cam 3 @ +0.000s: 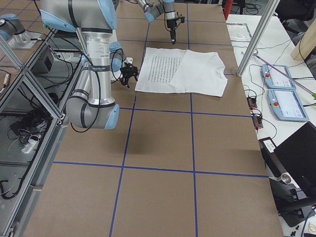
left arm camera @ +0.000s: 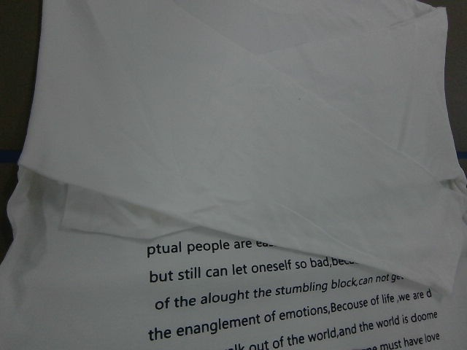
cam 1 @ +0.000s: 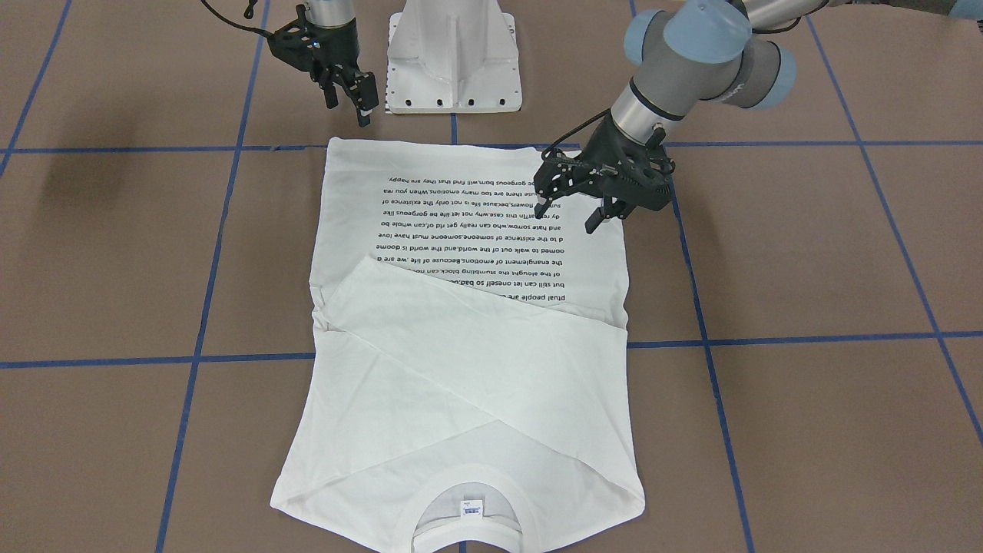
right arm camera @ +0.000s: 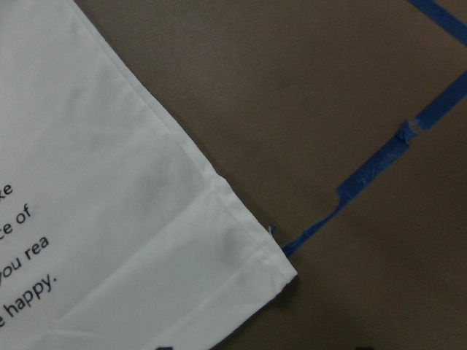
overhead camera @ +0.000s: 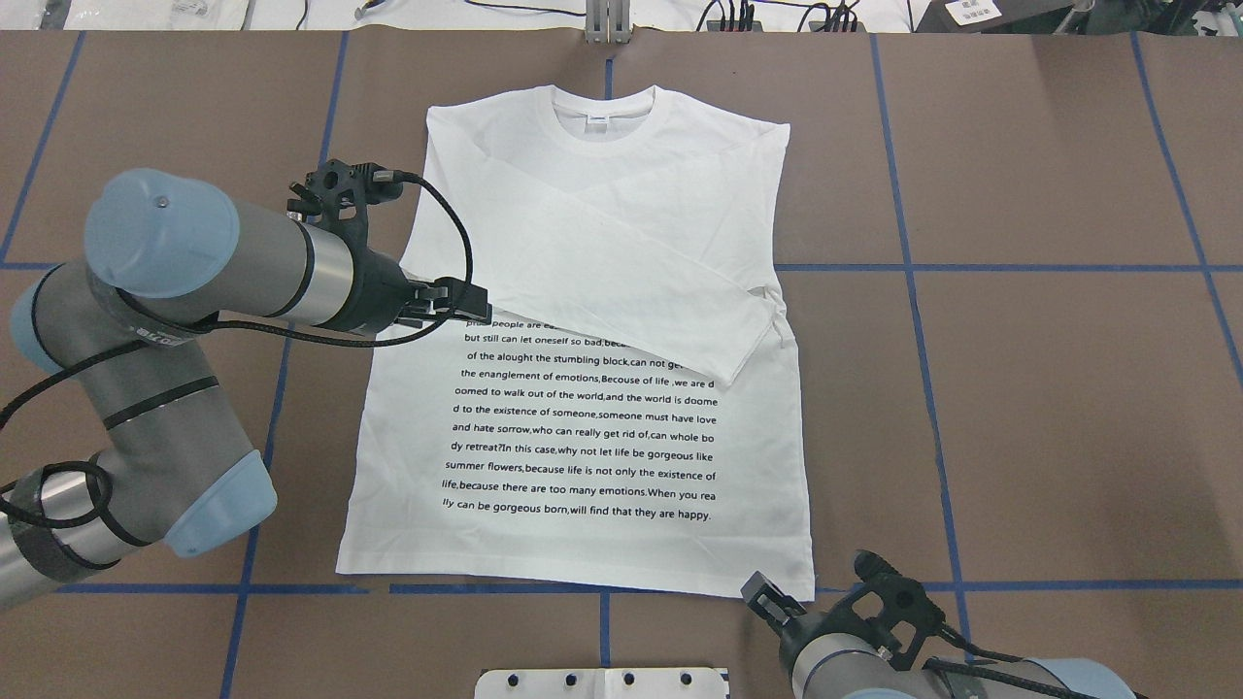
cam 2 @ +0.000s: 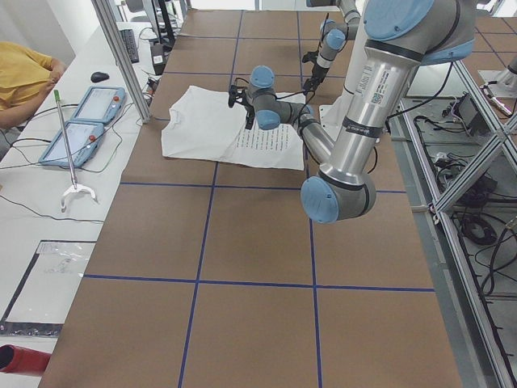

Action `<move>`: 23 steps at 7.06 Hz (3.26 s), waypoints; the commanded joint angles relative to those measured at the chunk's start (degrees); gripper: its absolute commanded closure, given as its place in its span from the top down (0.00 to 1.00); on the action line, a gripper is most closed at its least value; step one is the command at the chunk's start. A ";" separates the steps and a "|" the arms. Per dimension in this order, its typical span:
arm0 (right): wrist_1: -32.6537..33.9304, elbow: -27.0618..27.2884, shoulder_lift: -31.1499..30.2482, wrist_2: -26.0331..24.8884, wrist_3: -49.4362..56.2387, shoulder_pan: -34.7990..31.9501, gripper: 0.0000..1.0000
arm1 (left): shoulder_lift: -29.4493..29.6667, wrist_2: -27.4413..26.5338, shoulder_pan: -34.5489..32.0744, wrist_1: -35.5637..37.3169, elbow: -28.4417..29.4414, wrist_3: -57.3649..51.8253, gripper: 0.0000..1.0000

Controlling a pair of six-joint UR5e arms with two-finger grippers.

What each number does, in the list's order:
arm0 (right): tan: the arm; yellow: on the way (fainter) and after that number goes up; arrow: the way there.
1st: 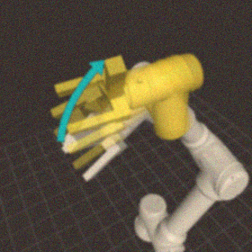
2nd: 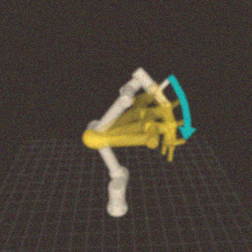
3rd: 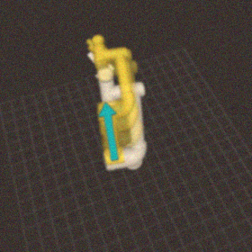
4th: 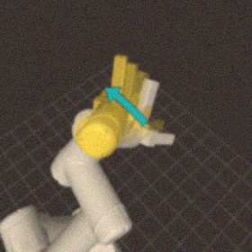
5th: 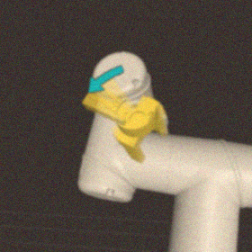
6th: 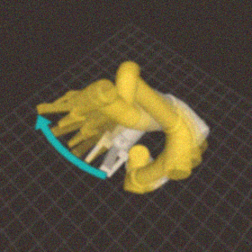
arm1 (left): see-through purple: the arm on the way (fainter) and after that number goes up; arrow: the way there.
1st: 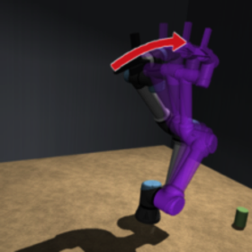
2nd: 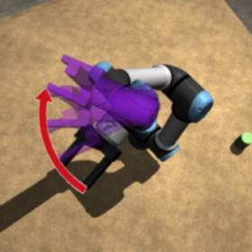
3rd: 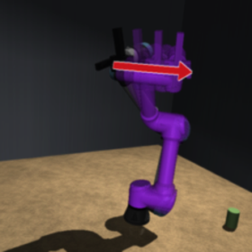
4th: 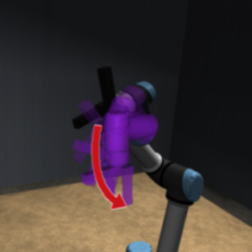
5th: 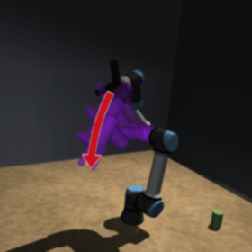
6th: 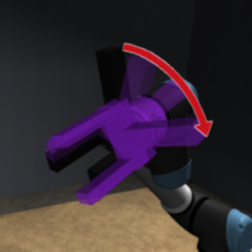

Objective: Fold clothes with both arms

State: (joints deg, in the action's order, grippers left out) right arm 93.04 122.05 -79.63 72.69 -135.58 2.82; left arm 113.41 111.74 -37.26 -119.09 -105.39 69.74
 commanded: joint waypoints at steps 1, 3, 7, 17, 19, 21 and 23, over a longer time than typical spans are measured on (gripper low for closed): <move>0.74 -2.24 0.17 0.17 0.49 -1.41 0.83 | -0.03 -0.03 0.00 0.00 0.01 0.04 0.89; 0.74 -3.22 0.43 0.35 0.58 -1.94 0.75 | -0.03 -0.03 0.00 0.00 0.01 0.04 0.89; 0.74 -2.69 0.61 0.61 0.50 -2.11 0.00 | -0.20 -0.21 0.00 0.00 0.01 0.04 0.90; 0.48 0.47 0.53 5.44 0.93 -4.76 0.00 | -22.36 -17.70 25.22 8.79 -13.88 30.01 0.83; 0.39 0.65 0.61 5.44 0.93 -4.31 0.00 | -22.09 -17.52 25.31 8.79 -13.17 30.02 0.78; 0.57 0.65 0.61 5.27 0.93 -4.58 0.00 | -21.74 -17.52 25.49 8.70 -12.03 30.01 0.70; 0.57 0.74 0.52 5.18 0.93 -4.66 0.00 | -21.04 -17.52 25.57 8.79 -11.85 29.93 0.63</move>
State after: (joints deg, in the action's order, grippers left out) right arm 93.59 122.72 -79.06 77.92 -134.65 -1.77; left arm 92.11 94.20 -11.76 -110.32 -117.38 99.73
